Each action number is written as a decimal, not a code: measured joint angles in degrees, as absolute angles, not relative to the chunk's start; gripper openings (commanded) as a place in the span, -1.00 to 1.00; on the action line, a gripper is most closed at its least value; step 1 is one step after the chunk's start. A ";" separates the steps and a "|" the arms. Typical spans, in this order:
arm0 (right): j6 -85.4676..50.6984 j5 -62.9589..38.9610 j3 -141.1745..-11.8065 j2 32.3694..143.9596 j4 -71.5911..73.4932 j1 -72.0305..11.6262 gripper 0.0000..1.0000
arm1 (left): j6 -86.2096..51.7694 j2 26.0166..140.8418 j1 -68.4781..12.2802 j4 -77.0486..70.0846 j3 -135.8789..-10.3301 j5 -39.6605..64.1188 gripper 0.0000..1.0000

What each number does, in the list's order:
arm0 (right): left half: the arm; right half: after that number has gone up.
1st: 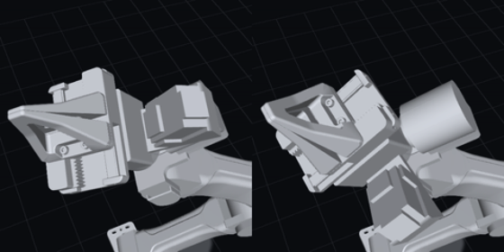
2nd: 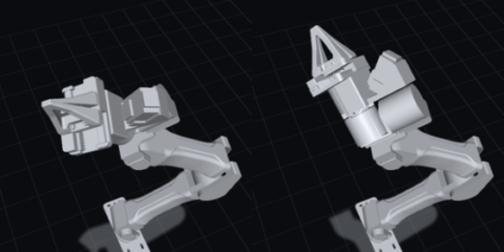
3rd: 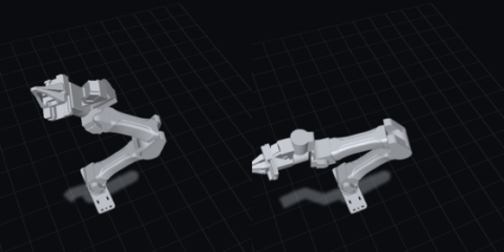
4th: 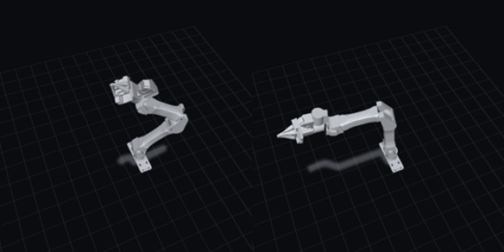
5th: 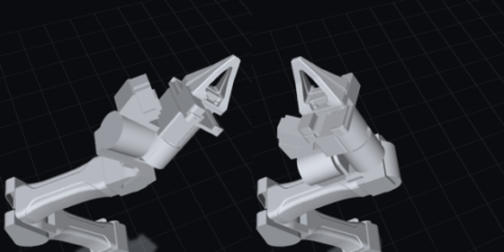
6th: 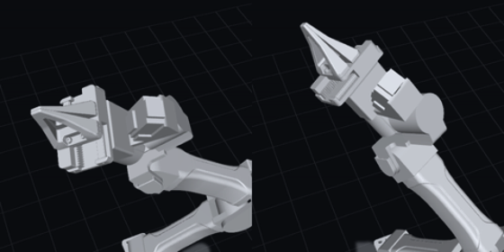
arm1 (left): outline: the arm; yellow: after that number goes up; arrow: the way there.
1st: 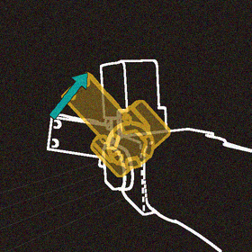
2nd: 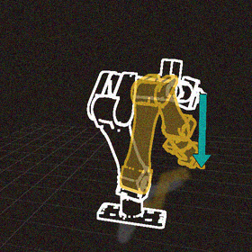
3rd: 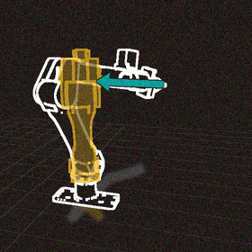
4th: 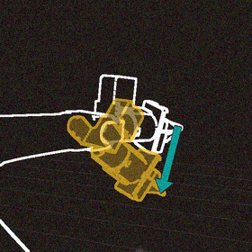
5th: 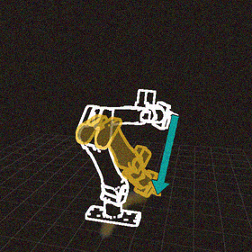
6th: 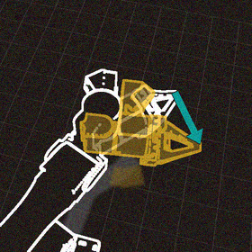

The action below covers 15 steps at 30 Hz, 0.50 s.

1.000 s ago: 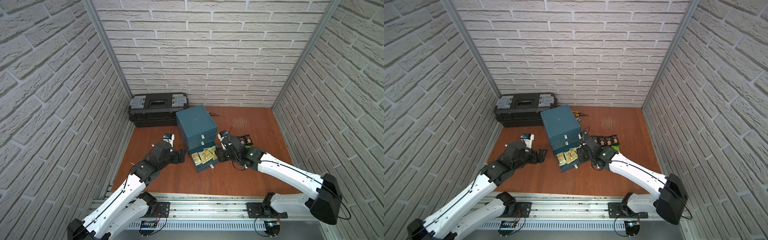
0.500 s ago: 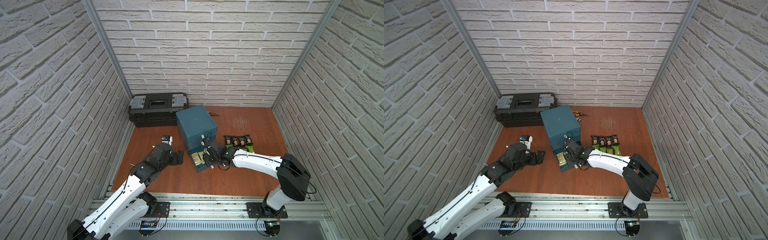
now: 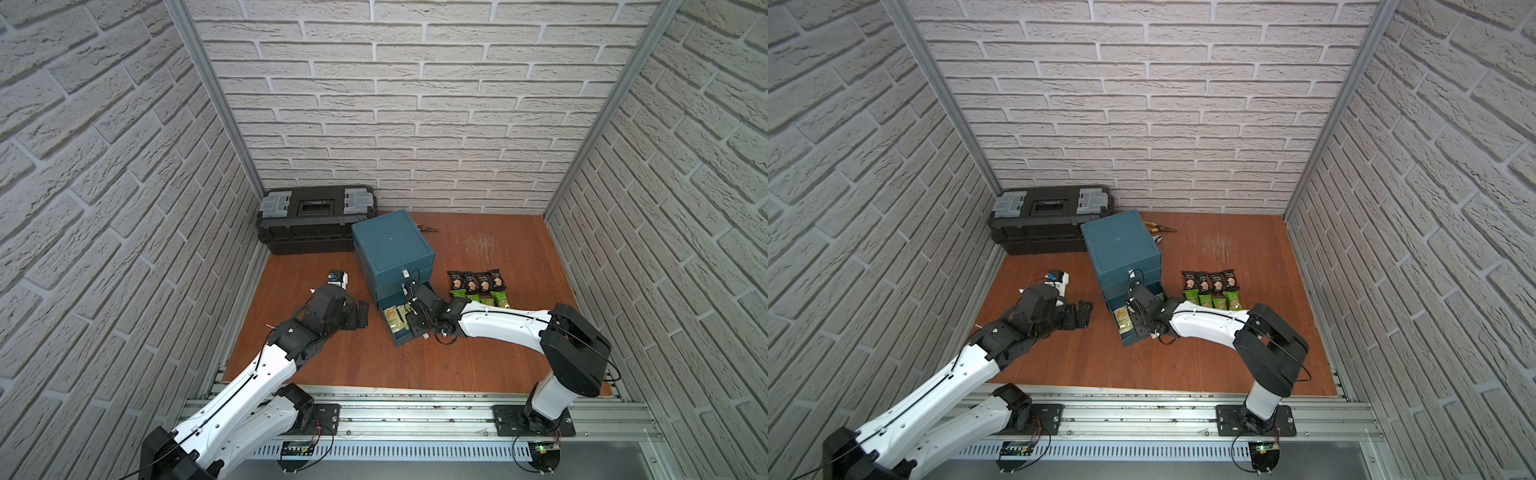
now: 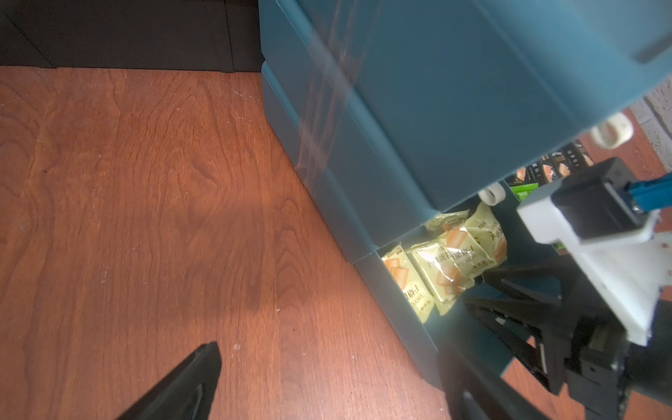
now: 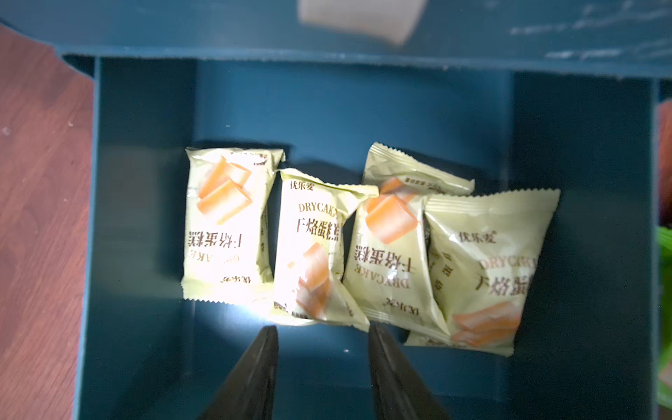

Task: Take the cookies out of the drawer
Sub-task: Open the drawer in the storage box.

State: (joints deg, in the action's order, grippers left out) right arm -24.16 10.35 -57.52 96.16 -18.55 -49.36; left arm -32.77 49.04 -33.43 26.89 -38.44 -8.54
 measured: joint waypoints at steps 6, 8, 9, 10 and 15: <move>-23.55 9.89 -56.62 94.70 -19.77 -49.36 -0.05 | -32.77 49.50 -33.43 25.85 -38.39 -8.29 0.97; -23.53 9.80 -56.64 94.67 -19.75 -49.36 -0.04 | -32.77 49.60 -33.43 25.63 -38.39 -8.19 0.97; -23.53 9.80 -56.69 94.70 -19.75 -49.36 -0.04 | -32.77 49.60 -33.43 25.63 -38.39 -8.10 0.97; -23.51 9.76 -56.90 94.67 -19.86 -49.39 -0.04 | -32.77 49.60 -33.43 25.63 -38.39 -8.08 0.97; -23.22 8.38 -60.73 95.24 -19.92 -49.41 -0.06 | -32.77 49.19 -33.43 25.71 -38.37 -8.08 0.97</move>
State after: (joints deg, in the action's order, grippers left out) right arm -23.22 8.38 -60.73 95.24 -19.92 -49.41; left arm -32.77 49.19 -33.43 25.71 -38.37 -8.08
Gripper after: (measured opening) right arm 0.477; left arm 0.985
